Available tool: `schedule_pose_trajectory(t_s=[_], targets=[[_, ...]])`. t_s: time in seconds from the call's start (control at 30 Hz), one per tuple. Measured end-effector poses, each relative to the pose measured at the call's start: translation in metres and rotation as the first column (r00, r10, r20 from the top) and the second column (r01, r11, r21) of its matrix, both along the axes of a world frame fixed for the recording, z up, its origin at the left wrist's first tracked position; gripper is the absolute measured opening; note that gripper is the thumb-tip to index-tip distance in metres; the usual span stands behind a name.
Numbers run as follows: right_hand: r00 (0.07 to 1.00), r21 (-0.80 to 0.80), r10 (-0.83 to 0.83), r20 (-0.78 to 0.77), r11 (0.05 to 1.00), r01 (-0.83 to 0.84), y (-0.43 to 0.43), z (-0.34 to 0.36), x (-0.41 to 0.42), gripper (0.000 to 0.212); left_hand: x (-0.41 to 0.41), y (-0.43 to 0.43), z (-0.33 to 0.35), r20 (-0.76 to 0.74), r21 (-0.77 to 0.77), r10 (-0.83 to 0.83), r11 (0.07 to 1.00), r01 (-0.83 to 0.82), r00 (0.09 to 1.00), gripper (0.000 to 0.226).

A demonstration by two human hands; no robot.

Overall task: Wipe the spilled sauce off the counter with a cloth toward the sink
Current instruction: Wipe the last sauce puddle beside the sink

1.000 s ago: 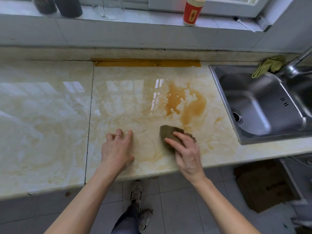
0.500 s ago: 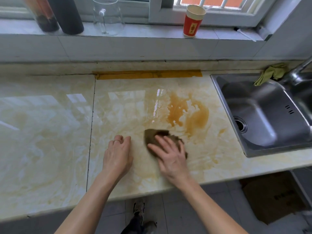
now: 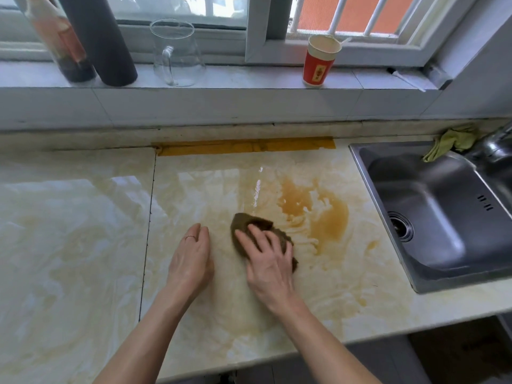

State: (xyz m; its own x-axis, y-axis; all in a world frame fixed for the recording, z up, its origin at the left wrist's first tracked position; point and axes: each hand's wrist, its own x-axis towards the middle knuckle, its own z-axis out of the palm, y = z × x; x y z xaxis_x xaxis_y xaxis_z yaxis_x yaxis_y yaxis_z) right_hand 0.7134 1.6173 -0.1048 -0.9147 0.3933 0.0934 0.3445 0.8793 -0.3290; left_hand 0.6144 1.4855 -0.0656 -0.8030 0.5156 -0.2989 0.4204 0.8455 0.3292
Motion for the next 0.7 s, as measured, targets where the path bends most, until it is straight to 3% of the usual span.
schedule_pose_trajectory(t_s=[0.1,0.33,0.4,0.53,0.6,0.7], targets=[[0.995,0.013,0.09,0.04,0.996,-0.09,0.007,-0.008,-0.019,0.057,-0.01,0.009,0.0,0.0,0.013,0.004,1.0,-0.004,1.0,0.063],[0.952,-0.022,-0.254,0.171,0.965,0.261,0.066,0.013,-0.045,0.051,-0.031,0.018,0.003,-0.016,0.044,0.015,0.999,-0.014,1.0,0.06],[0.977,0.002,-0.196,0.08,0.98,0.197,0.043,0.018,-0.048,0.051,-0.038,0.022,0.002,-0.005,0.047,0.009,0.999,-0.009,1.0,0.063],[0.995,-0.006,0.037,0.089,0.999,-0.037,0.011,0.01,-0.064,0.058,-0.05,0.033,0.004,-0.003,0.028,-0.018,0.999,0.018,1.0,0.07],[0.989,-0.03,-0.004,0.148,1.0,0.008,0.028,0.012,-0.077,0.057,-0.056,0.035,0.004,-0.012,0.026,-0.032,0.999,0.033,0.999,0.069],[0.956,0.012,-0.213,0.201,0.976,0.215,0.066,0.016,-0.079,0.057,-0.06,0.036,0.002,-0.018,-0.005,-0.058,0.998,0.058,0.998,0.07]])
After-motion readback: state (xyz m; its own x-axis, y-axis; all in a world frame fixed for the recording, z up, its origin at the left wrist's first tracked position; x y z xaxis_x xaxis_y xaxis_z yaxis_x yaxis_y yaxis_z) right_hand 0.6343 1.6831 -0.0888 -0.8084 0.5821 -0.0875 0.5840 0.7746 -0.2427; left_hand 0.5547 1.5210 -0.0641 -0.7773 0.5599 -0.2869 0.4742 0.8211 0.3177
